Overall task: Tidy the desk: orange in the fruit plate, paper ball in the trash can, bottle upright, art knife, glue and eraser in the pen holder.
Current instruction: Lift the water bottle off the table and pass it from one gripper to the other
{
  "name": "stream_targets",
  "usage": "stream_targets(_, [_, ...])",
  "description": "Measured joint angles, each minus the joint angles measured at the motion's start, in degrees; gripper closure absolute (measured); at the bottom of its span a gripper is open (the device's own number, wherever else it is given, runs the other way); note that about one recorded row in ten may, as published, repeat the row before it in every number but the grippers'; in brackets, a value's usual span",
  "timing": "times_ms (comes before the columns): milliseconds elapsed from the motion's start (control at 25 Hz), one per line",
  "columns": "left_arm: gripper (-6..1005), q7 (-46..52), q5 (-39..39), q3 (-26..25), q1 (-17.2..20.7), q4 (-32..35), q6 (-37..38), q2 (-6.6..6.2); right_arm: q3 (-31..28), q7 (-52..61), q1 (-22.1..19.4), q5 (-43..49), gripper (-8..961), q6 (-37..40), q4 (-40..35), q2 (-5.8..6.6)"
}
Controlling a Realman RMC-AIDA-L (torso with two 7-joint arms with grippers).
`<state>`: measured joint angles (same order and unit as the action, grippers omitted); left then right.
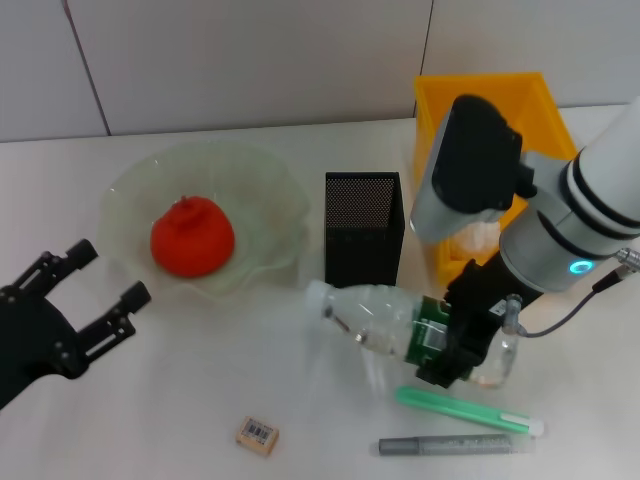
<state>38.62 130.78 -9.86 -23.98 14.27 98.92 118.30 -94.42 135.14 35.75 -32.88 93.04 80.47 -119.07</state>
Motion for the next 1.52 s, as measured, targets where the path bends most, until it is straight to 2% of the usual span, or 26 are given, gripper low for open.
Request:
stream_targets(80, [270,2.1,-1.18,-0.36,0.24,-0.02,1.21,0.0,-2.48,-1.53,-0.86,-3.8,183,0.47,1.29,0.01])
stream_targets(120, [271,4.11,-2.02,-0.38,0.33,-0.03,2.24,-0.02,-5.6,-3.65,-1.87,-8.06,183,1.18,2.04,0.01])
stream_targets(240, [272,6.29,-2.54,-0.38,0.39,-0.03,4.09,-0.07,-8.52,-5.98,-3.03,-11.68,184,1.6,2.15,-0.03])
stream_targets(320, [273,9.01,-2.61,-0.4,0.41,-0.12,6.46,-0.08,-12.09,-9.56,-5.7,-17.2,184,1.34,1.93,-0.15])
stream_targets(480, [274,12.61,-2.64,-0.42,0.16,-1.32,8.92,-0.14,-14.34,-12.93,-8.81,-21.6,184,-0.07,1.21,-0.2])
stream_targets(640, [276,18.15,-2.62,0.0,-1.61,-4.33,10.4,-0.23,-16.17,-22.94,-13.71,-33.8,183,-1.35,-2.36,-0.31])
stream_targets(680, [276,18.15,-2.62,0.0,-1.61,-4.33,10.4,-0.23,-16.17,-22.94,-13.71,-33.8,183,-1.35,-2.36,-0.31])
stream_targets(720, [276,19.08,-2.47,0.21,-2.29,-5.3,10.59,-0.18,-16.98,-25.1,-14.38,-37.63,183,-1.09,-4.6,-0.21])
stream_targets(920, [278,22.68,-2.05,1.37,-4.75,-7.26,11.18,-0.13,-17.78,-29.17,-14.52,-40.7,183,-0.55,-8.86,-0.33])
stream_targets(1240, [281,27.41,-1.97,1.97,-6.12,-7.6,11.87,0.02,-17.54,-33.5,-14.93,-46.15,183,-0.13,-11.52,-0.35])
stream_targets(1520, [284,27.66,-1.92,3.56,-7.13,-8.21,11.93,-0.01,-17.36,-35.89,-13.16,-48.91,183,-0.12,-14.69,-0.31])
